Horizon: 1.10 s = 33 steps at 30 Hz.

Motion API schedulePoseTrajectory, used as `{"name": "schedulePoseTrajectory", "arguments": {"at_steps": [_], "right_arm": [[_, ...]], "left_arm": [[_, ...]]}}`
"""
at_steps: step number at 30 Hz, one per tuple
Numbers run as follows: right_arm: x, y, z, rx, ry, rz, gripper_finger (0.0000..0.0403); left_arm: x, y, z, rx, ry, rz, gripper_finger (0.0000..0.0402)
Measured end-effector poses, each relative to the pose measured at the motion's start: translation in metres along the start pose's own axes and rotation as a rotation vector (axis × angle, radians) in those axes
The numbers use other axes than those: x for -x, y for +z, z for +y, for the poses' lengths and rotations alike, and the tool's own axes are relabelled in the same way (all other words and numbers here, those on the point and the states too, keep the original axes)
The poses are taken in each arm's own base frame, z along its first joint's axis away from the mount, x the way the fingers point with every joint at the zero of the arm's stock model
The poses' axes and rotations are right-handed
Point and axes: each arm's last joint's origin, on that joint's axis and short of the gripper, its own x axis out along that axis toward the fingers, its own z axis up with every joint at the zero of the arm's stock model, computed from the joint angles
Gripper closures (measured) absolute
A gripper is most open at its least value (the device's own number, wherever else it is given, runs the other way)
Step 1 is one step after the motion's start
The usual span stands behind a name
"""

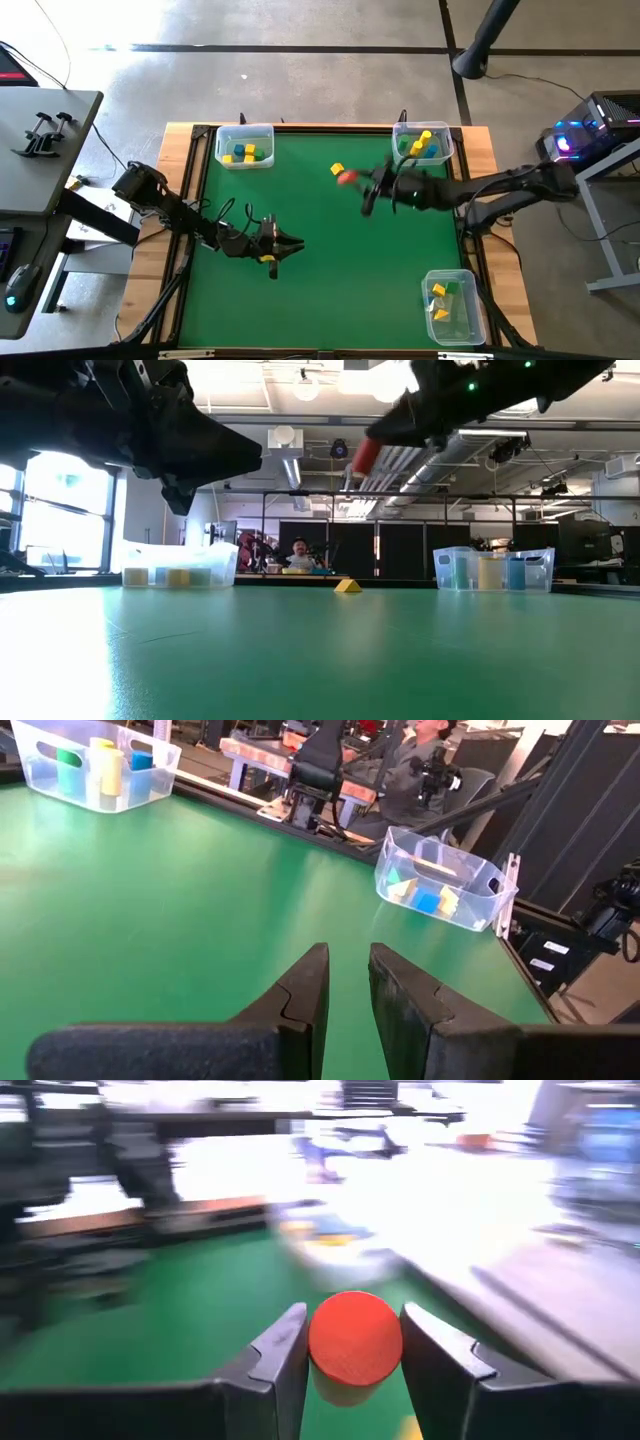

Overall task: Sort blocks by size
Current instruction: Put the orange cylindrical block into the top right transparent bin

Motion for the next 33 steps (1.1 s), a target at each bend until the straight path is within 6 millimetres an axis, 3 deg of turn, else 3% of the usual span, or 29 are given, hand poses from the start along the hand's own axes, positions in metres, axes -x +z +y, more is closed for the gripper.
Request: {"name": "schedulePoseTrajectory", "arguments": {"at_steps": [6, 16, 19, 24, 33], "right_arm": [[0.019, 0.011, -0.064, -0.064, -0.295, 0.064, 0.0272], [0.046, -0.011, -0.147, -0.212, -0.594, 0.313, 0.0272], [0.051, -0.021, -0.157, -0.23, -0.608, 0.405, 0.0272], [0.057, -0.042, -0.156, -0.237, -0.582, 0.504, 0.0272], [0.058, -0.07, -0.162, -0.297, -0.629, 0.378, 0.0272]], "left_arm": [[0.0, -0.001, 0.0, 0.006, 0.002, 0.013, 0.0339], [0.0, -0.001, 0.001, 0.008, 0.003, 0.012, 0.0339], [0.0, -0.001, 0.001, 0.008, 0.003, 0.012, 0.0339], [0.0, -0.001, 0.001, 0.007, 0.004, 0.015, 0.0339], [0.0, -0.001, 0.001, 0.005, 0.016, 0.012, 0.0339]]}}
